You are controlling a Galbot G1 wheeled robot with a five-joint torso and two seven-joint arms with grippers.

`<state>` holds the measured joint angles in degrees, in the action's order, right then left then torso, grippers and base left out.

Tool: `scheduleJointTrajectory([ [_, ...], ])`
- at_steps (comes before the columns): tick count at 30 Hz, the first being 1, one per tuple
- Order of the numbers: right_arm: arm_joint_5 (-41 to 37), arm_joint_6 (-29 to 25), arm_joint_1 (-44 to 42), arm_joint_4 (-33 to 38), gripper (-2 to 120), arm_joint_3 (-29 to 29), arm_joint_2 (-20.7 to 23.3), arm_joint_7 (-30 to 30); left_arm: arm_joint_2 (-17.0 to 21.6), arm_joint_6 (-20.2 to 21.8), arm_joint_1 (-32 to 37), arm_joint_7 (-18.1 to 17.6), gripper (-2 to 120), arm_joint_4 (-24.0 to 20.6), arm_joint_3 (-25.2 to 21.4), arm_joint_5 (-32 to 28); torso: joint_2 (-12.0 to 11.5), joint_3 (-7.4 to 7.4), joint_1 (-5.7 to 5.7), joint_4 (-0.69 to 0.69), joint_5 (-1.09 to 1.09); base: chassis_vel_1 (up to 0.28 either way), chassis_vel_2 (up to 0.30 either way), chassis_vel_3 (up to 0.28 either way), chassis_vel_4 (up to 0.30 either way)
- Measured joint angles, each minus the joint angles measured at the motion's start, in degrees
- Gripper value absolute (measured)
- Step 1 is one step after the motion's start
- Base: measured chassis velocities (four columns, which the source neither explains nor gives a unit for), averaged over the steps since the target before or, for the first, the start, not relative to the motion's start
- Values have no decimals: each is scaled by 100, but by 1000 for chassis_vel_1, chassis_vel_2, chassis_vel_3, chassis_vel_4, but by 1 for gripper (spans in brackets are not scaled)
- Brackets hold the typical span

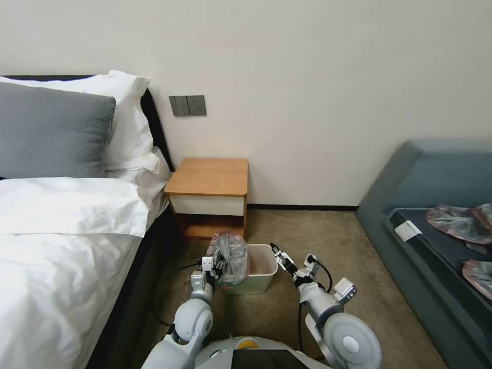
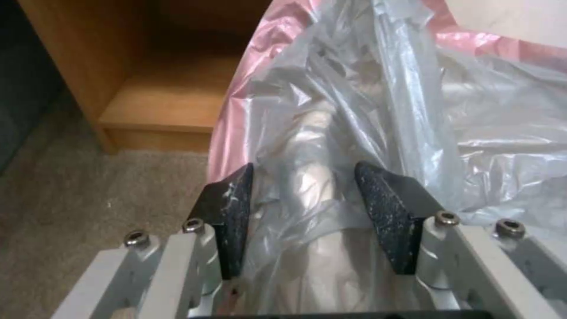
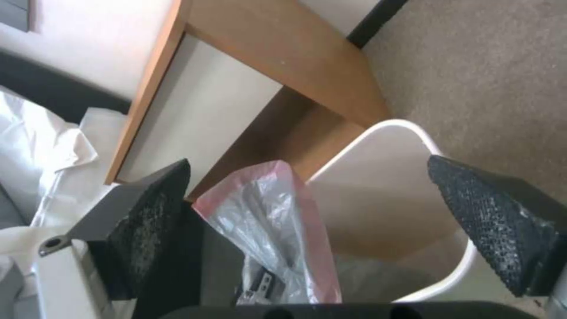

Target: Pick up the garbage bag from the table and place it over the trash can.

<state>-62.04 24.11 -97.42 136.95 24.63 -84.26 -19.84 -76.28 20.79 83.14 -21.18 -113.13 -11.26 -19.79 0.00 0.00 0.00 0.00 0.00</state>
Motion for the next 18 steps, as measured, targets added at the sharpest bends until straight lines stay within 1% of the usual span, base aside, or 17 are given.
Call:
scheduleJointTrajectory([
  [10,31,-3,-3,-20,100,10,-42,5,-7,-12,-147,-48,49,201,20,-36,0,-1,0,1,2,0,0,0,0],
  [14,31,-5,1,-26,100,35,-42,7,-15,-27,-166,-56,46,234,44,-28,0,-1,0,1,2,0,0,0,0],
  [16,30,-6,14,-29,100,51,-42,8,-13,-74,-168,-58,35,251,63,-3,0,-1,0,1,1,0,0,0,0],
  [17,26,-8,25,-29,100,59,-42,9,-9,-116,-167,-61,31,258,71,14,0,-1,0,1,0,0,0,0,0],
  [18,26,-8,25,-29,100,59,-42,9,-9,-116,-167,-61,31,258,71,14,0,-1,0,1,0,0,0,0,0],
])
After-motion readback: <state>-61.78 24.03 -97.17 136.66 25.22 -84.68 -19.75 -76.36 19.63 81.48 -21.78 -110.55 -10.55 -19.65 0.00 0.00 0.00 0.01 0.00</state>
